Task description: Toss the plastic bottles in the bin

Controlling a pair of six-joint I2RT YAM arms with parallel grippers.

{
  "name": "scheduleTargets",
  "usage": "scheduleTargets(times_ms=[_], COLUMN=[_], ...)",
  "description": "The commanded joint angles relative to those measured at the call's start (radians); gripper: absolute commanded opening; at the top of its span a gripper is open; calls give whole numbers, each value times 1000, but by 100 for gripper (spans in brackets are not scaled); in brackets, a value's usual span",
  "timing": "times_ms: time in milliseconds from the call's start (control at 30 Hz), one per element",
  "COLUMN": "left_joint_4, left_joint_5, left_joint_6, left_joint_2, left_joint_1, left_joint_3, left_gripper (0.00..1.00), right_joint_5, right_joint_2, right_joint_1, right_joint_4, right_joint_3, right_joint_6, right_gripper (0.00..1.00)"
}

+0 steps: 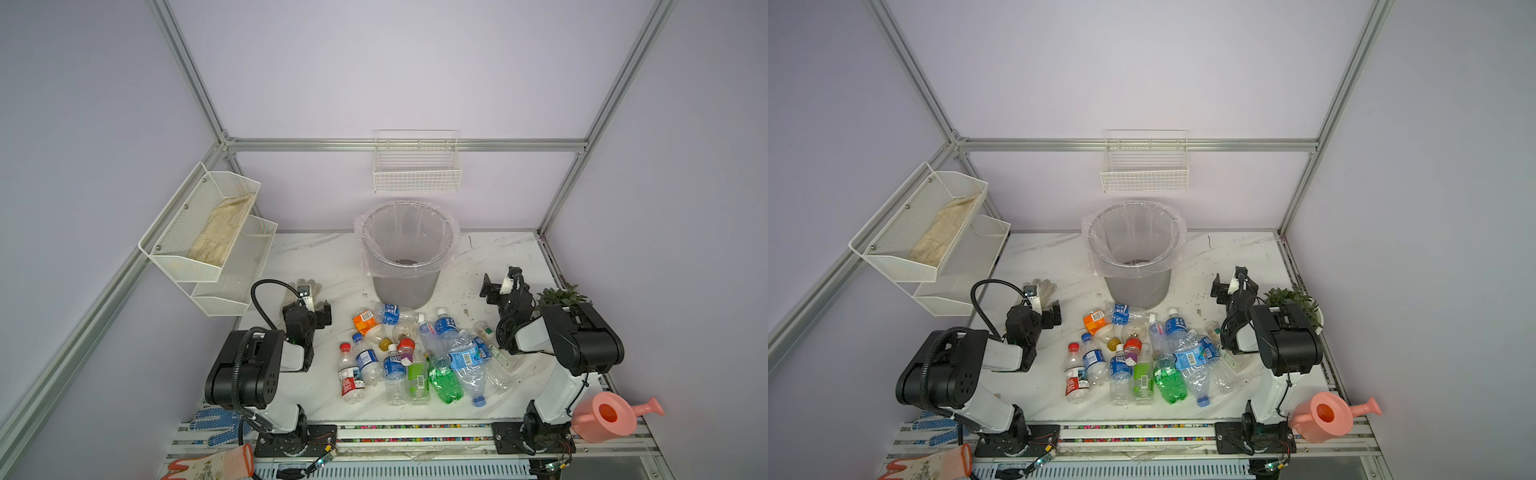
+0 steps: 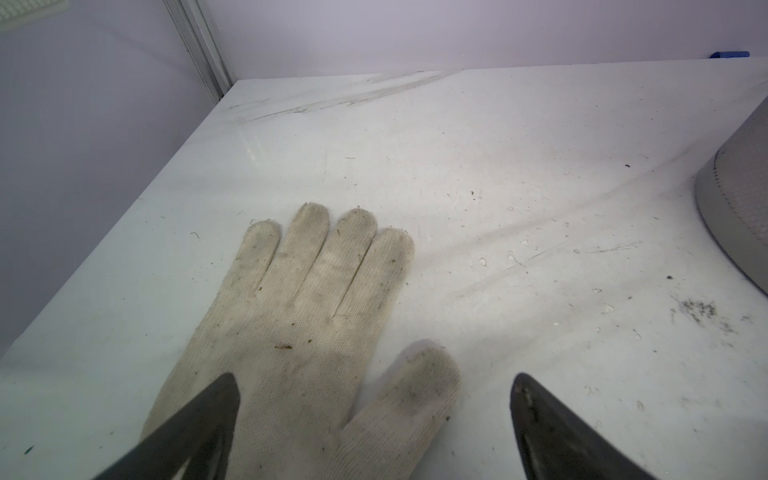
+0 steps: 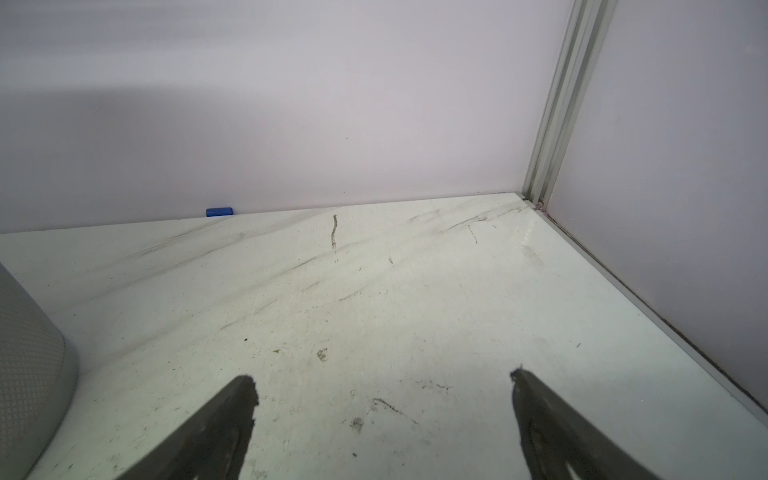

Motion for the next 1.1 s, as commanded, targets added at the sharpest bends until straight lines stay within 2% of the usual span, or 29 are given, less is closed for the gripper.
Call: scheduleTargets(times_ms=[0,1067], left_joint_4=[43,38], left_joint_5=[6,1], left_joint_6=[-4,-6], left_joint_2=[-24,-22], left_joint_1=[8,9], left_joint_3=[65,68], left_gripper=[100,100], right_joint_5=[-6,-7], right_joint_2=[-23,-22], right_joint_1=[-4,-4], right_joint_4=[27,27], right_joint_3=[0,3], right_joint_6=[-8,-8], right_gripper=[97,97])
